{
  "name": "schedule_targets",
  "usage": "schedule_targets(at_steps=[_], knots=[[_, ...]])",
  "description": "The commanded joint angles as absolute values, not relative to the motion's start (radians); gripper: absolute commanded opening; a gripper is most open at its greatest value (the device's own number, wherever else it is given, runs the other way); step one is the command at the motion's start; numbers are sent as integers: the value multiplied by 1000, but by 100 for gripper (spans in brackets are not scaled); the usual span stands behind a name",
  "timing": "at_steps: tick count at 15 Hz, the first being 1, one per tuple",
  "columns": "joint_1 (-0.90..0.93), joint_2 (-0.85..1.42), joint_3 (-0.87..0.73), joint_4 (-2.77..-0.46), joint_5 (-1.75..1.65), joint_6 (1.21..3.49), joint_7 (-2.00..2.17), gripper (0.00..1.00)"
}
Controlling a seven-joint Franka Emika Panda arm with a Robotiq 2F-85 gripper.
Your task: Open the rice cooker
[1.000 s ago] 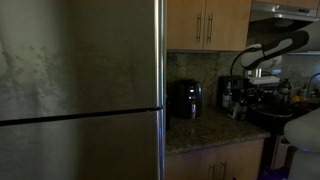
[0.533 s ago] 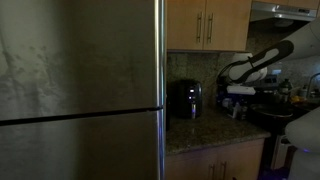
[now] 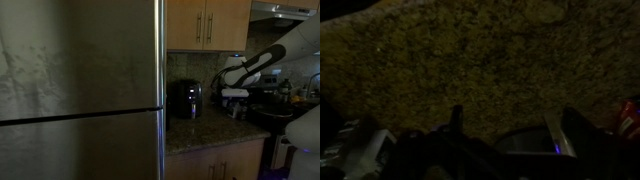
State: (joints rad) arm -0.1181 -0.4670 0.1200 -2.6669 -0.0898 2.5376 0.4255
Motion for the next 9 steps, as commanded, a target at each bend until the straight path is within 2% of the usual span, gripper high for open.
schedule_targets(at_steps=[1, 4, 5, 9], knots=[[-105, -297, 177, -2580, -132, 2673, 414, 100], [-190, -190, 249, -2509, -279, 2798, 563, 100], [-114, -276, 197, -2574, -197, 2746, 489, 100], [-140, -224, 211, -2558, -254, 2774, 535, 100]])
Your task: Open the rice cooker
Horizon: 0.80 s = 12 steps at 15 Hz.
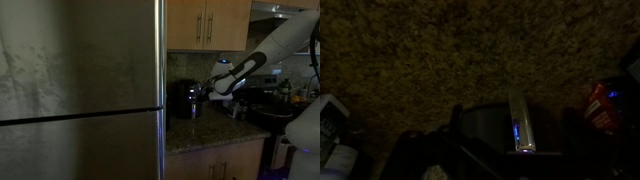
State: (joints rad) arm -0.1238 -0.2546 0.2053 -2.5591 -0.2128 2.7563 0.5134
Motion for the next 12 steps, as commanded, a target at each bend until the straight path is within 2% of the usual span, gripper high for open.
schedule_targets(at_steps=[1, 6, 12], knots=[[-182, -183, 231, -2545, -318, 2794, 598, 100], [-227, 14, 242, -2436, -525, 2878, 819, 100], [-185, 146, 190, -2285, -737, 2994, 1043, 100]])
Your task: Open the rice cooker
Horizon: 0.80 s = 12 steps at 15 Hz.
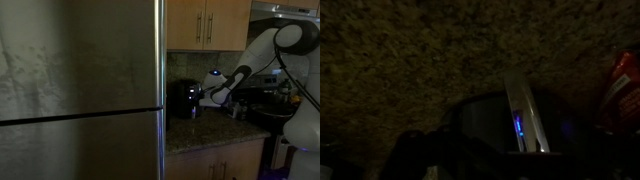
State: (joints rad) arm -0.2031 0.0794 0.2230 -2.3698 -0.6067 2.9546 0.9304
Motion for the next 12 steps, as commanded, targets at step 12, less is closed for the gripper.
schedule_targets(at_steps=[12], knots=[[-163, 210, 163, -2240, -900, 2975, 1184, 100]])
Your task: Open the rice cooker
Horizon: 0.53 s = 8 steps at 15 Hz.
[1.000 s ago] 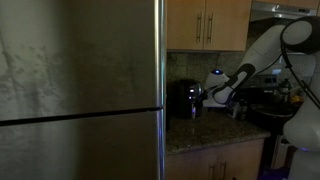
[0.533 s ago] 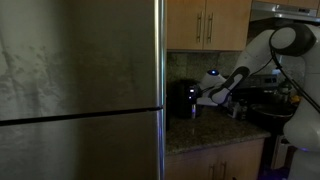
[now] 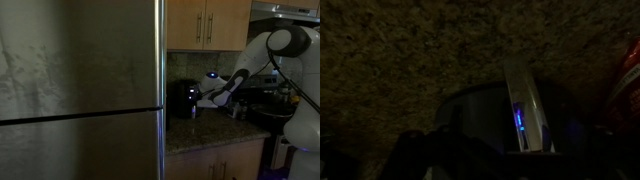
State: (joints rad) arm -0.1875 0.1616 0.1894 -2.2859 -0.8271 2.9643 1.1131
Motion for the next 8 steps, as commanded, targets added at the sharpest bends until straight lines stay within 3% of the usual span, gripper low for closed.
schedule_targets(at_steps=[1, 3, 5, 8], knots=[[-157, 219, 155, -2228, -933, 2977, 1219, 100], [-146, 236, 143, -2206, -989, 2991, 1284, 100], [-128, 246, 121, -2181, -1072, 2997, 1366, 74], [-108, 266, 101, -2148, -1189, 2998, 1475, 49]])
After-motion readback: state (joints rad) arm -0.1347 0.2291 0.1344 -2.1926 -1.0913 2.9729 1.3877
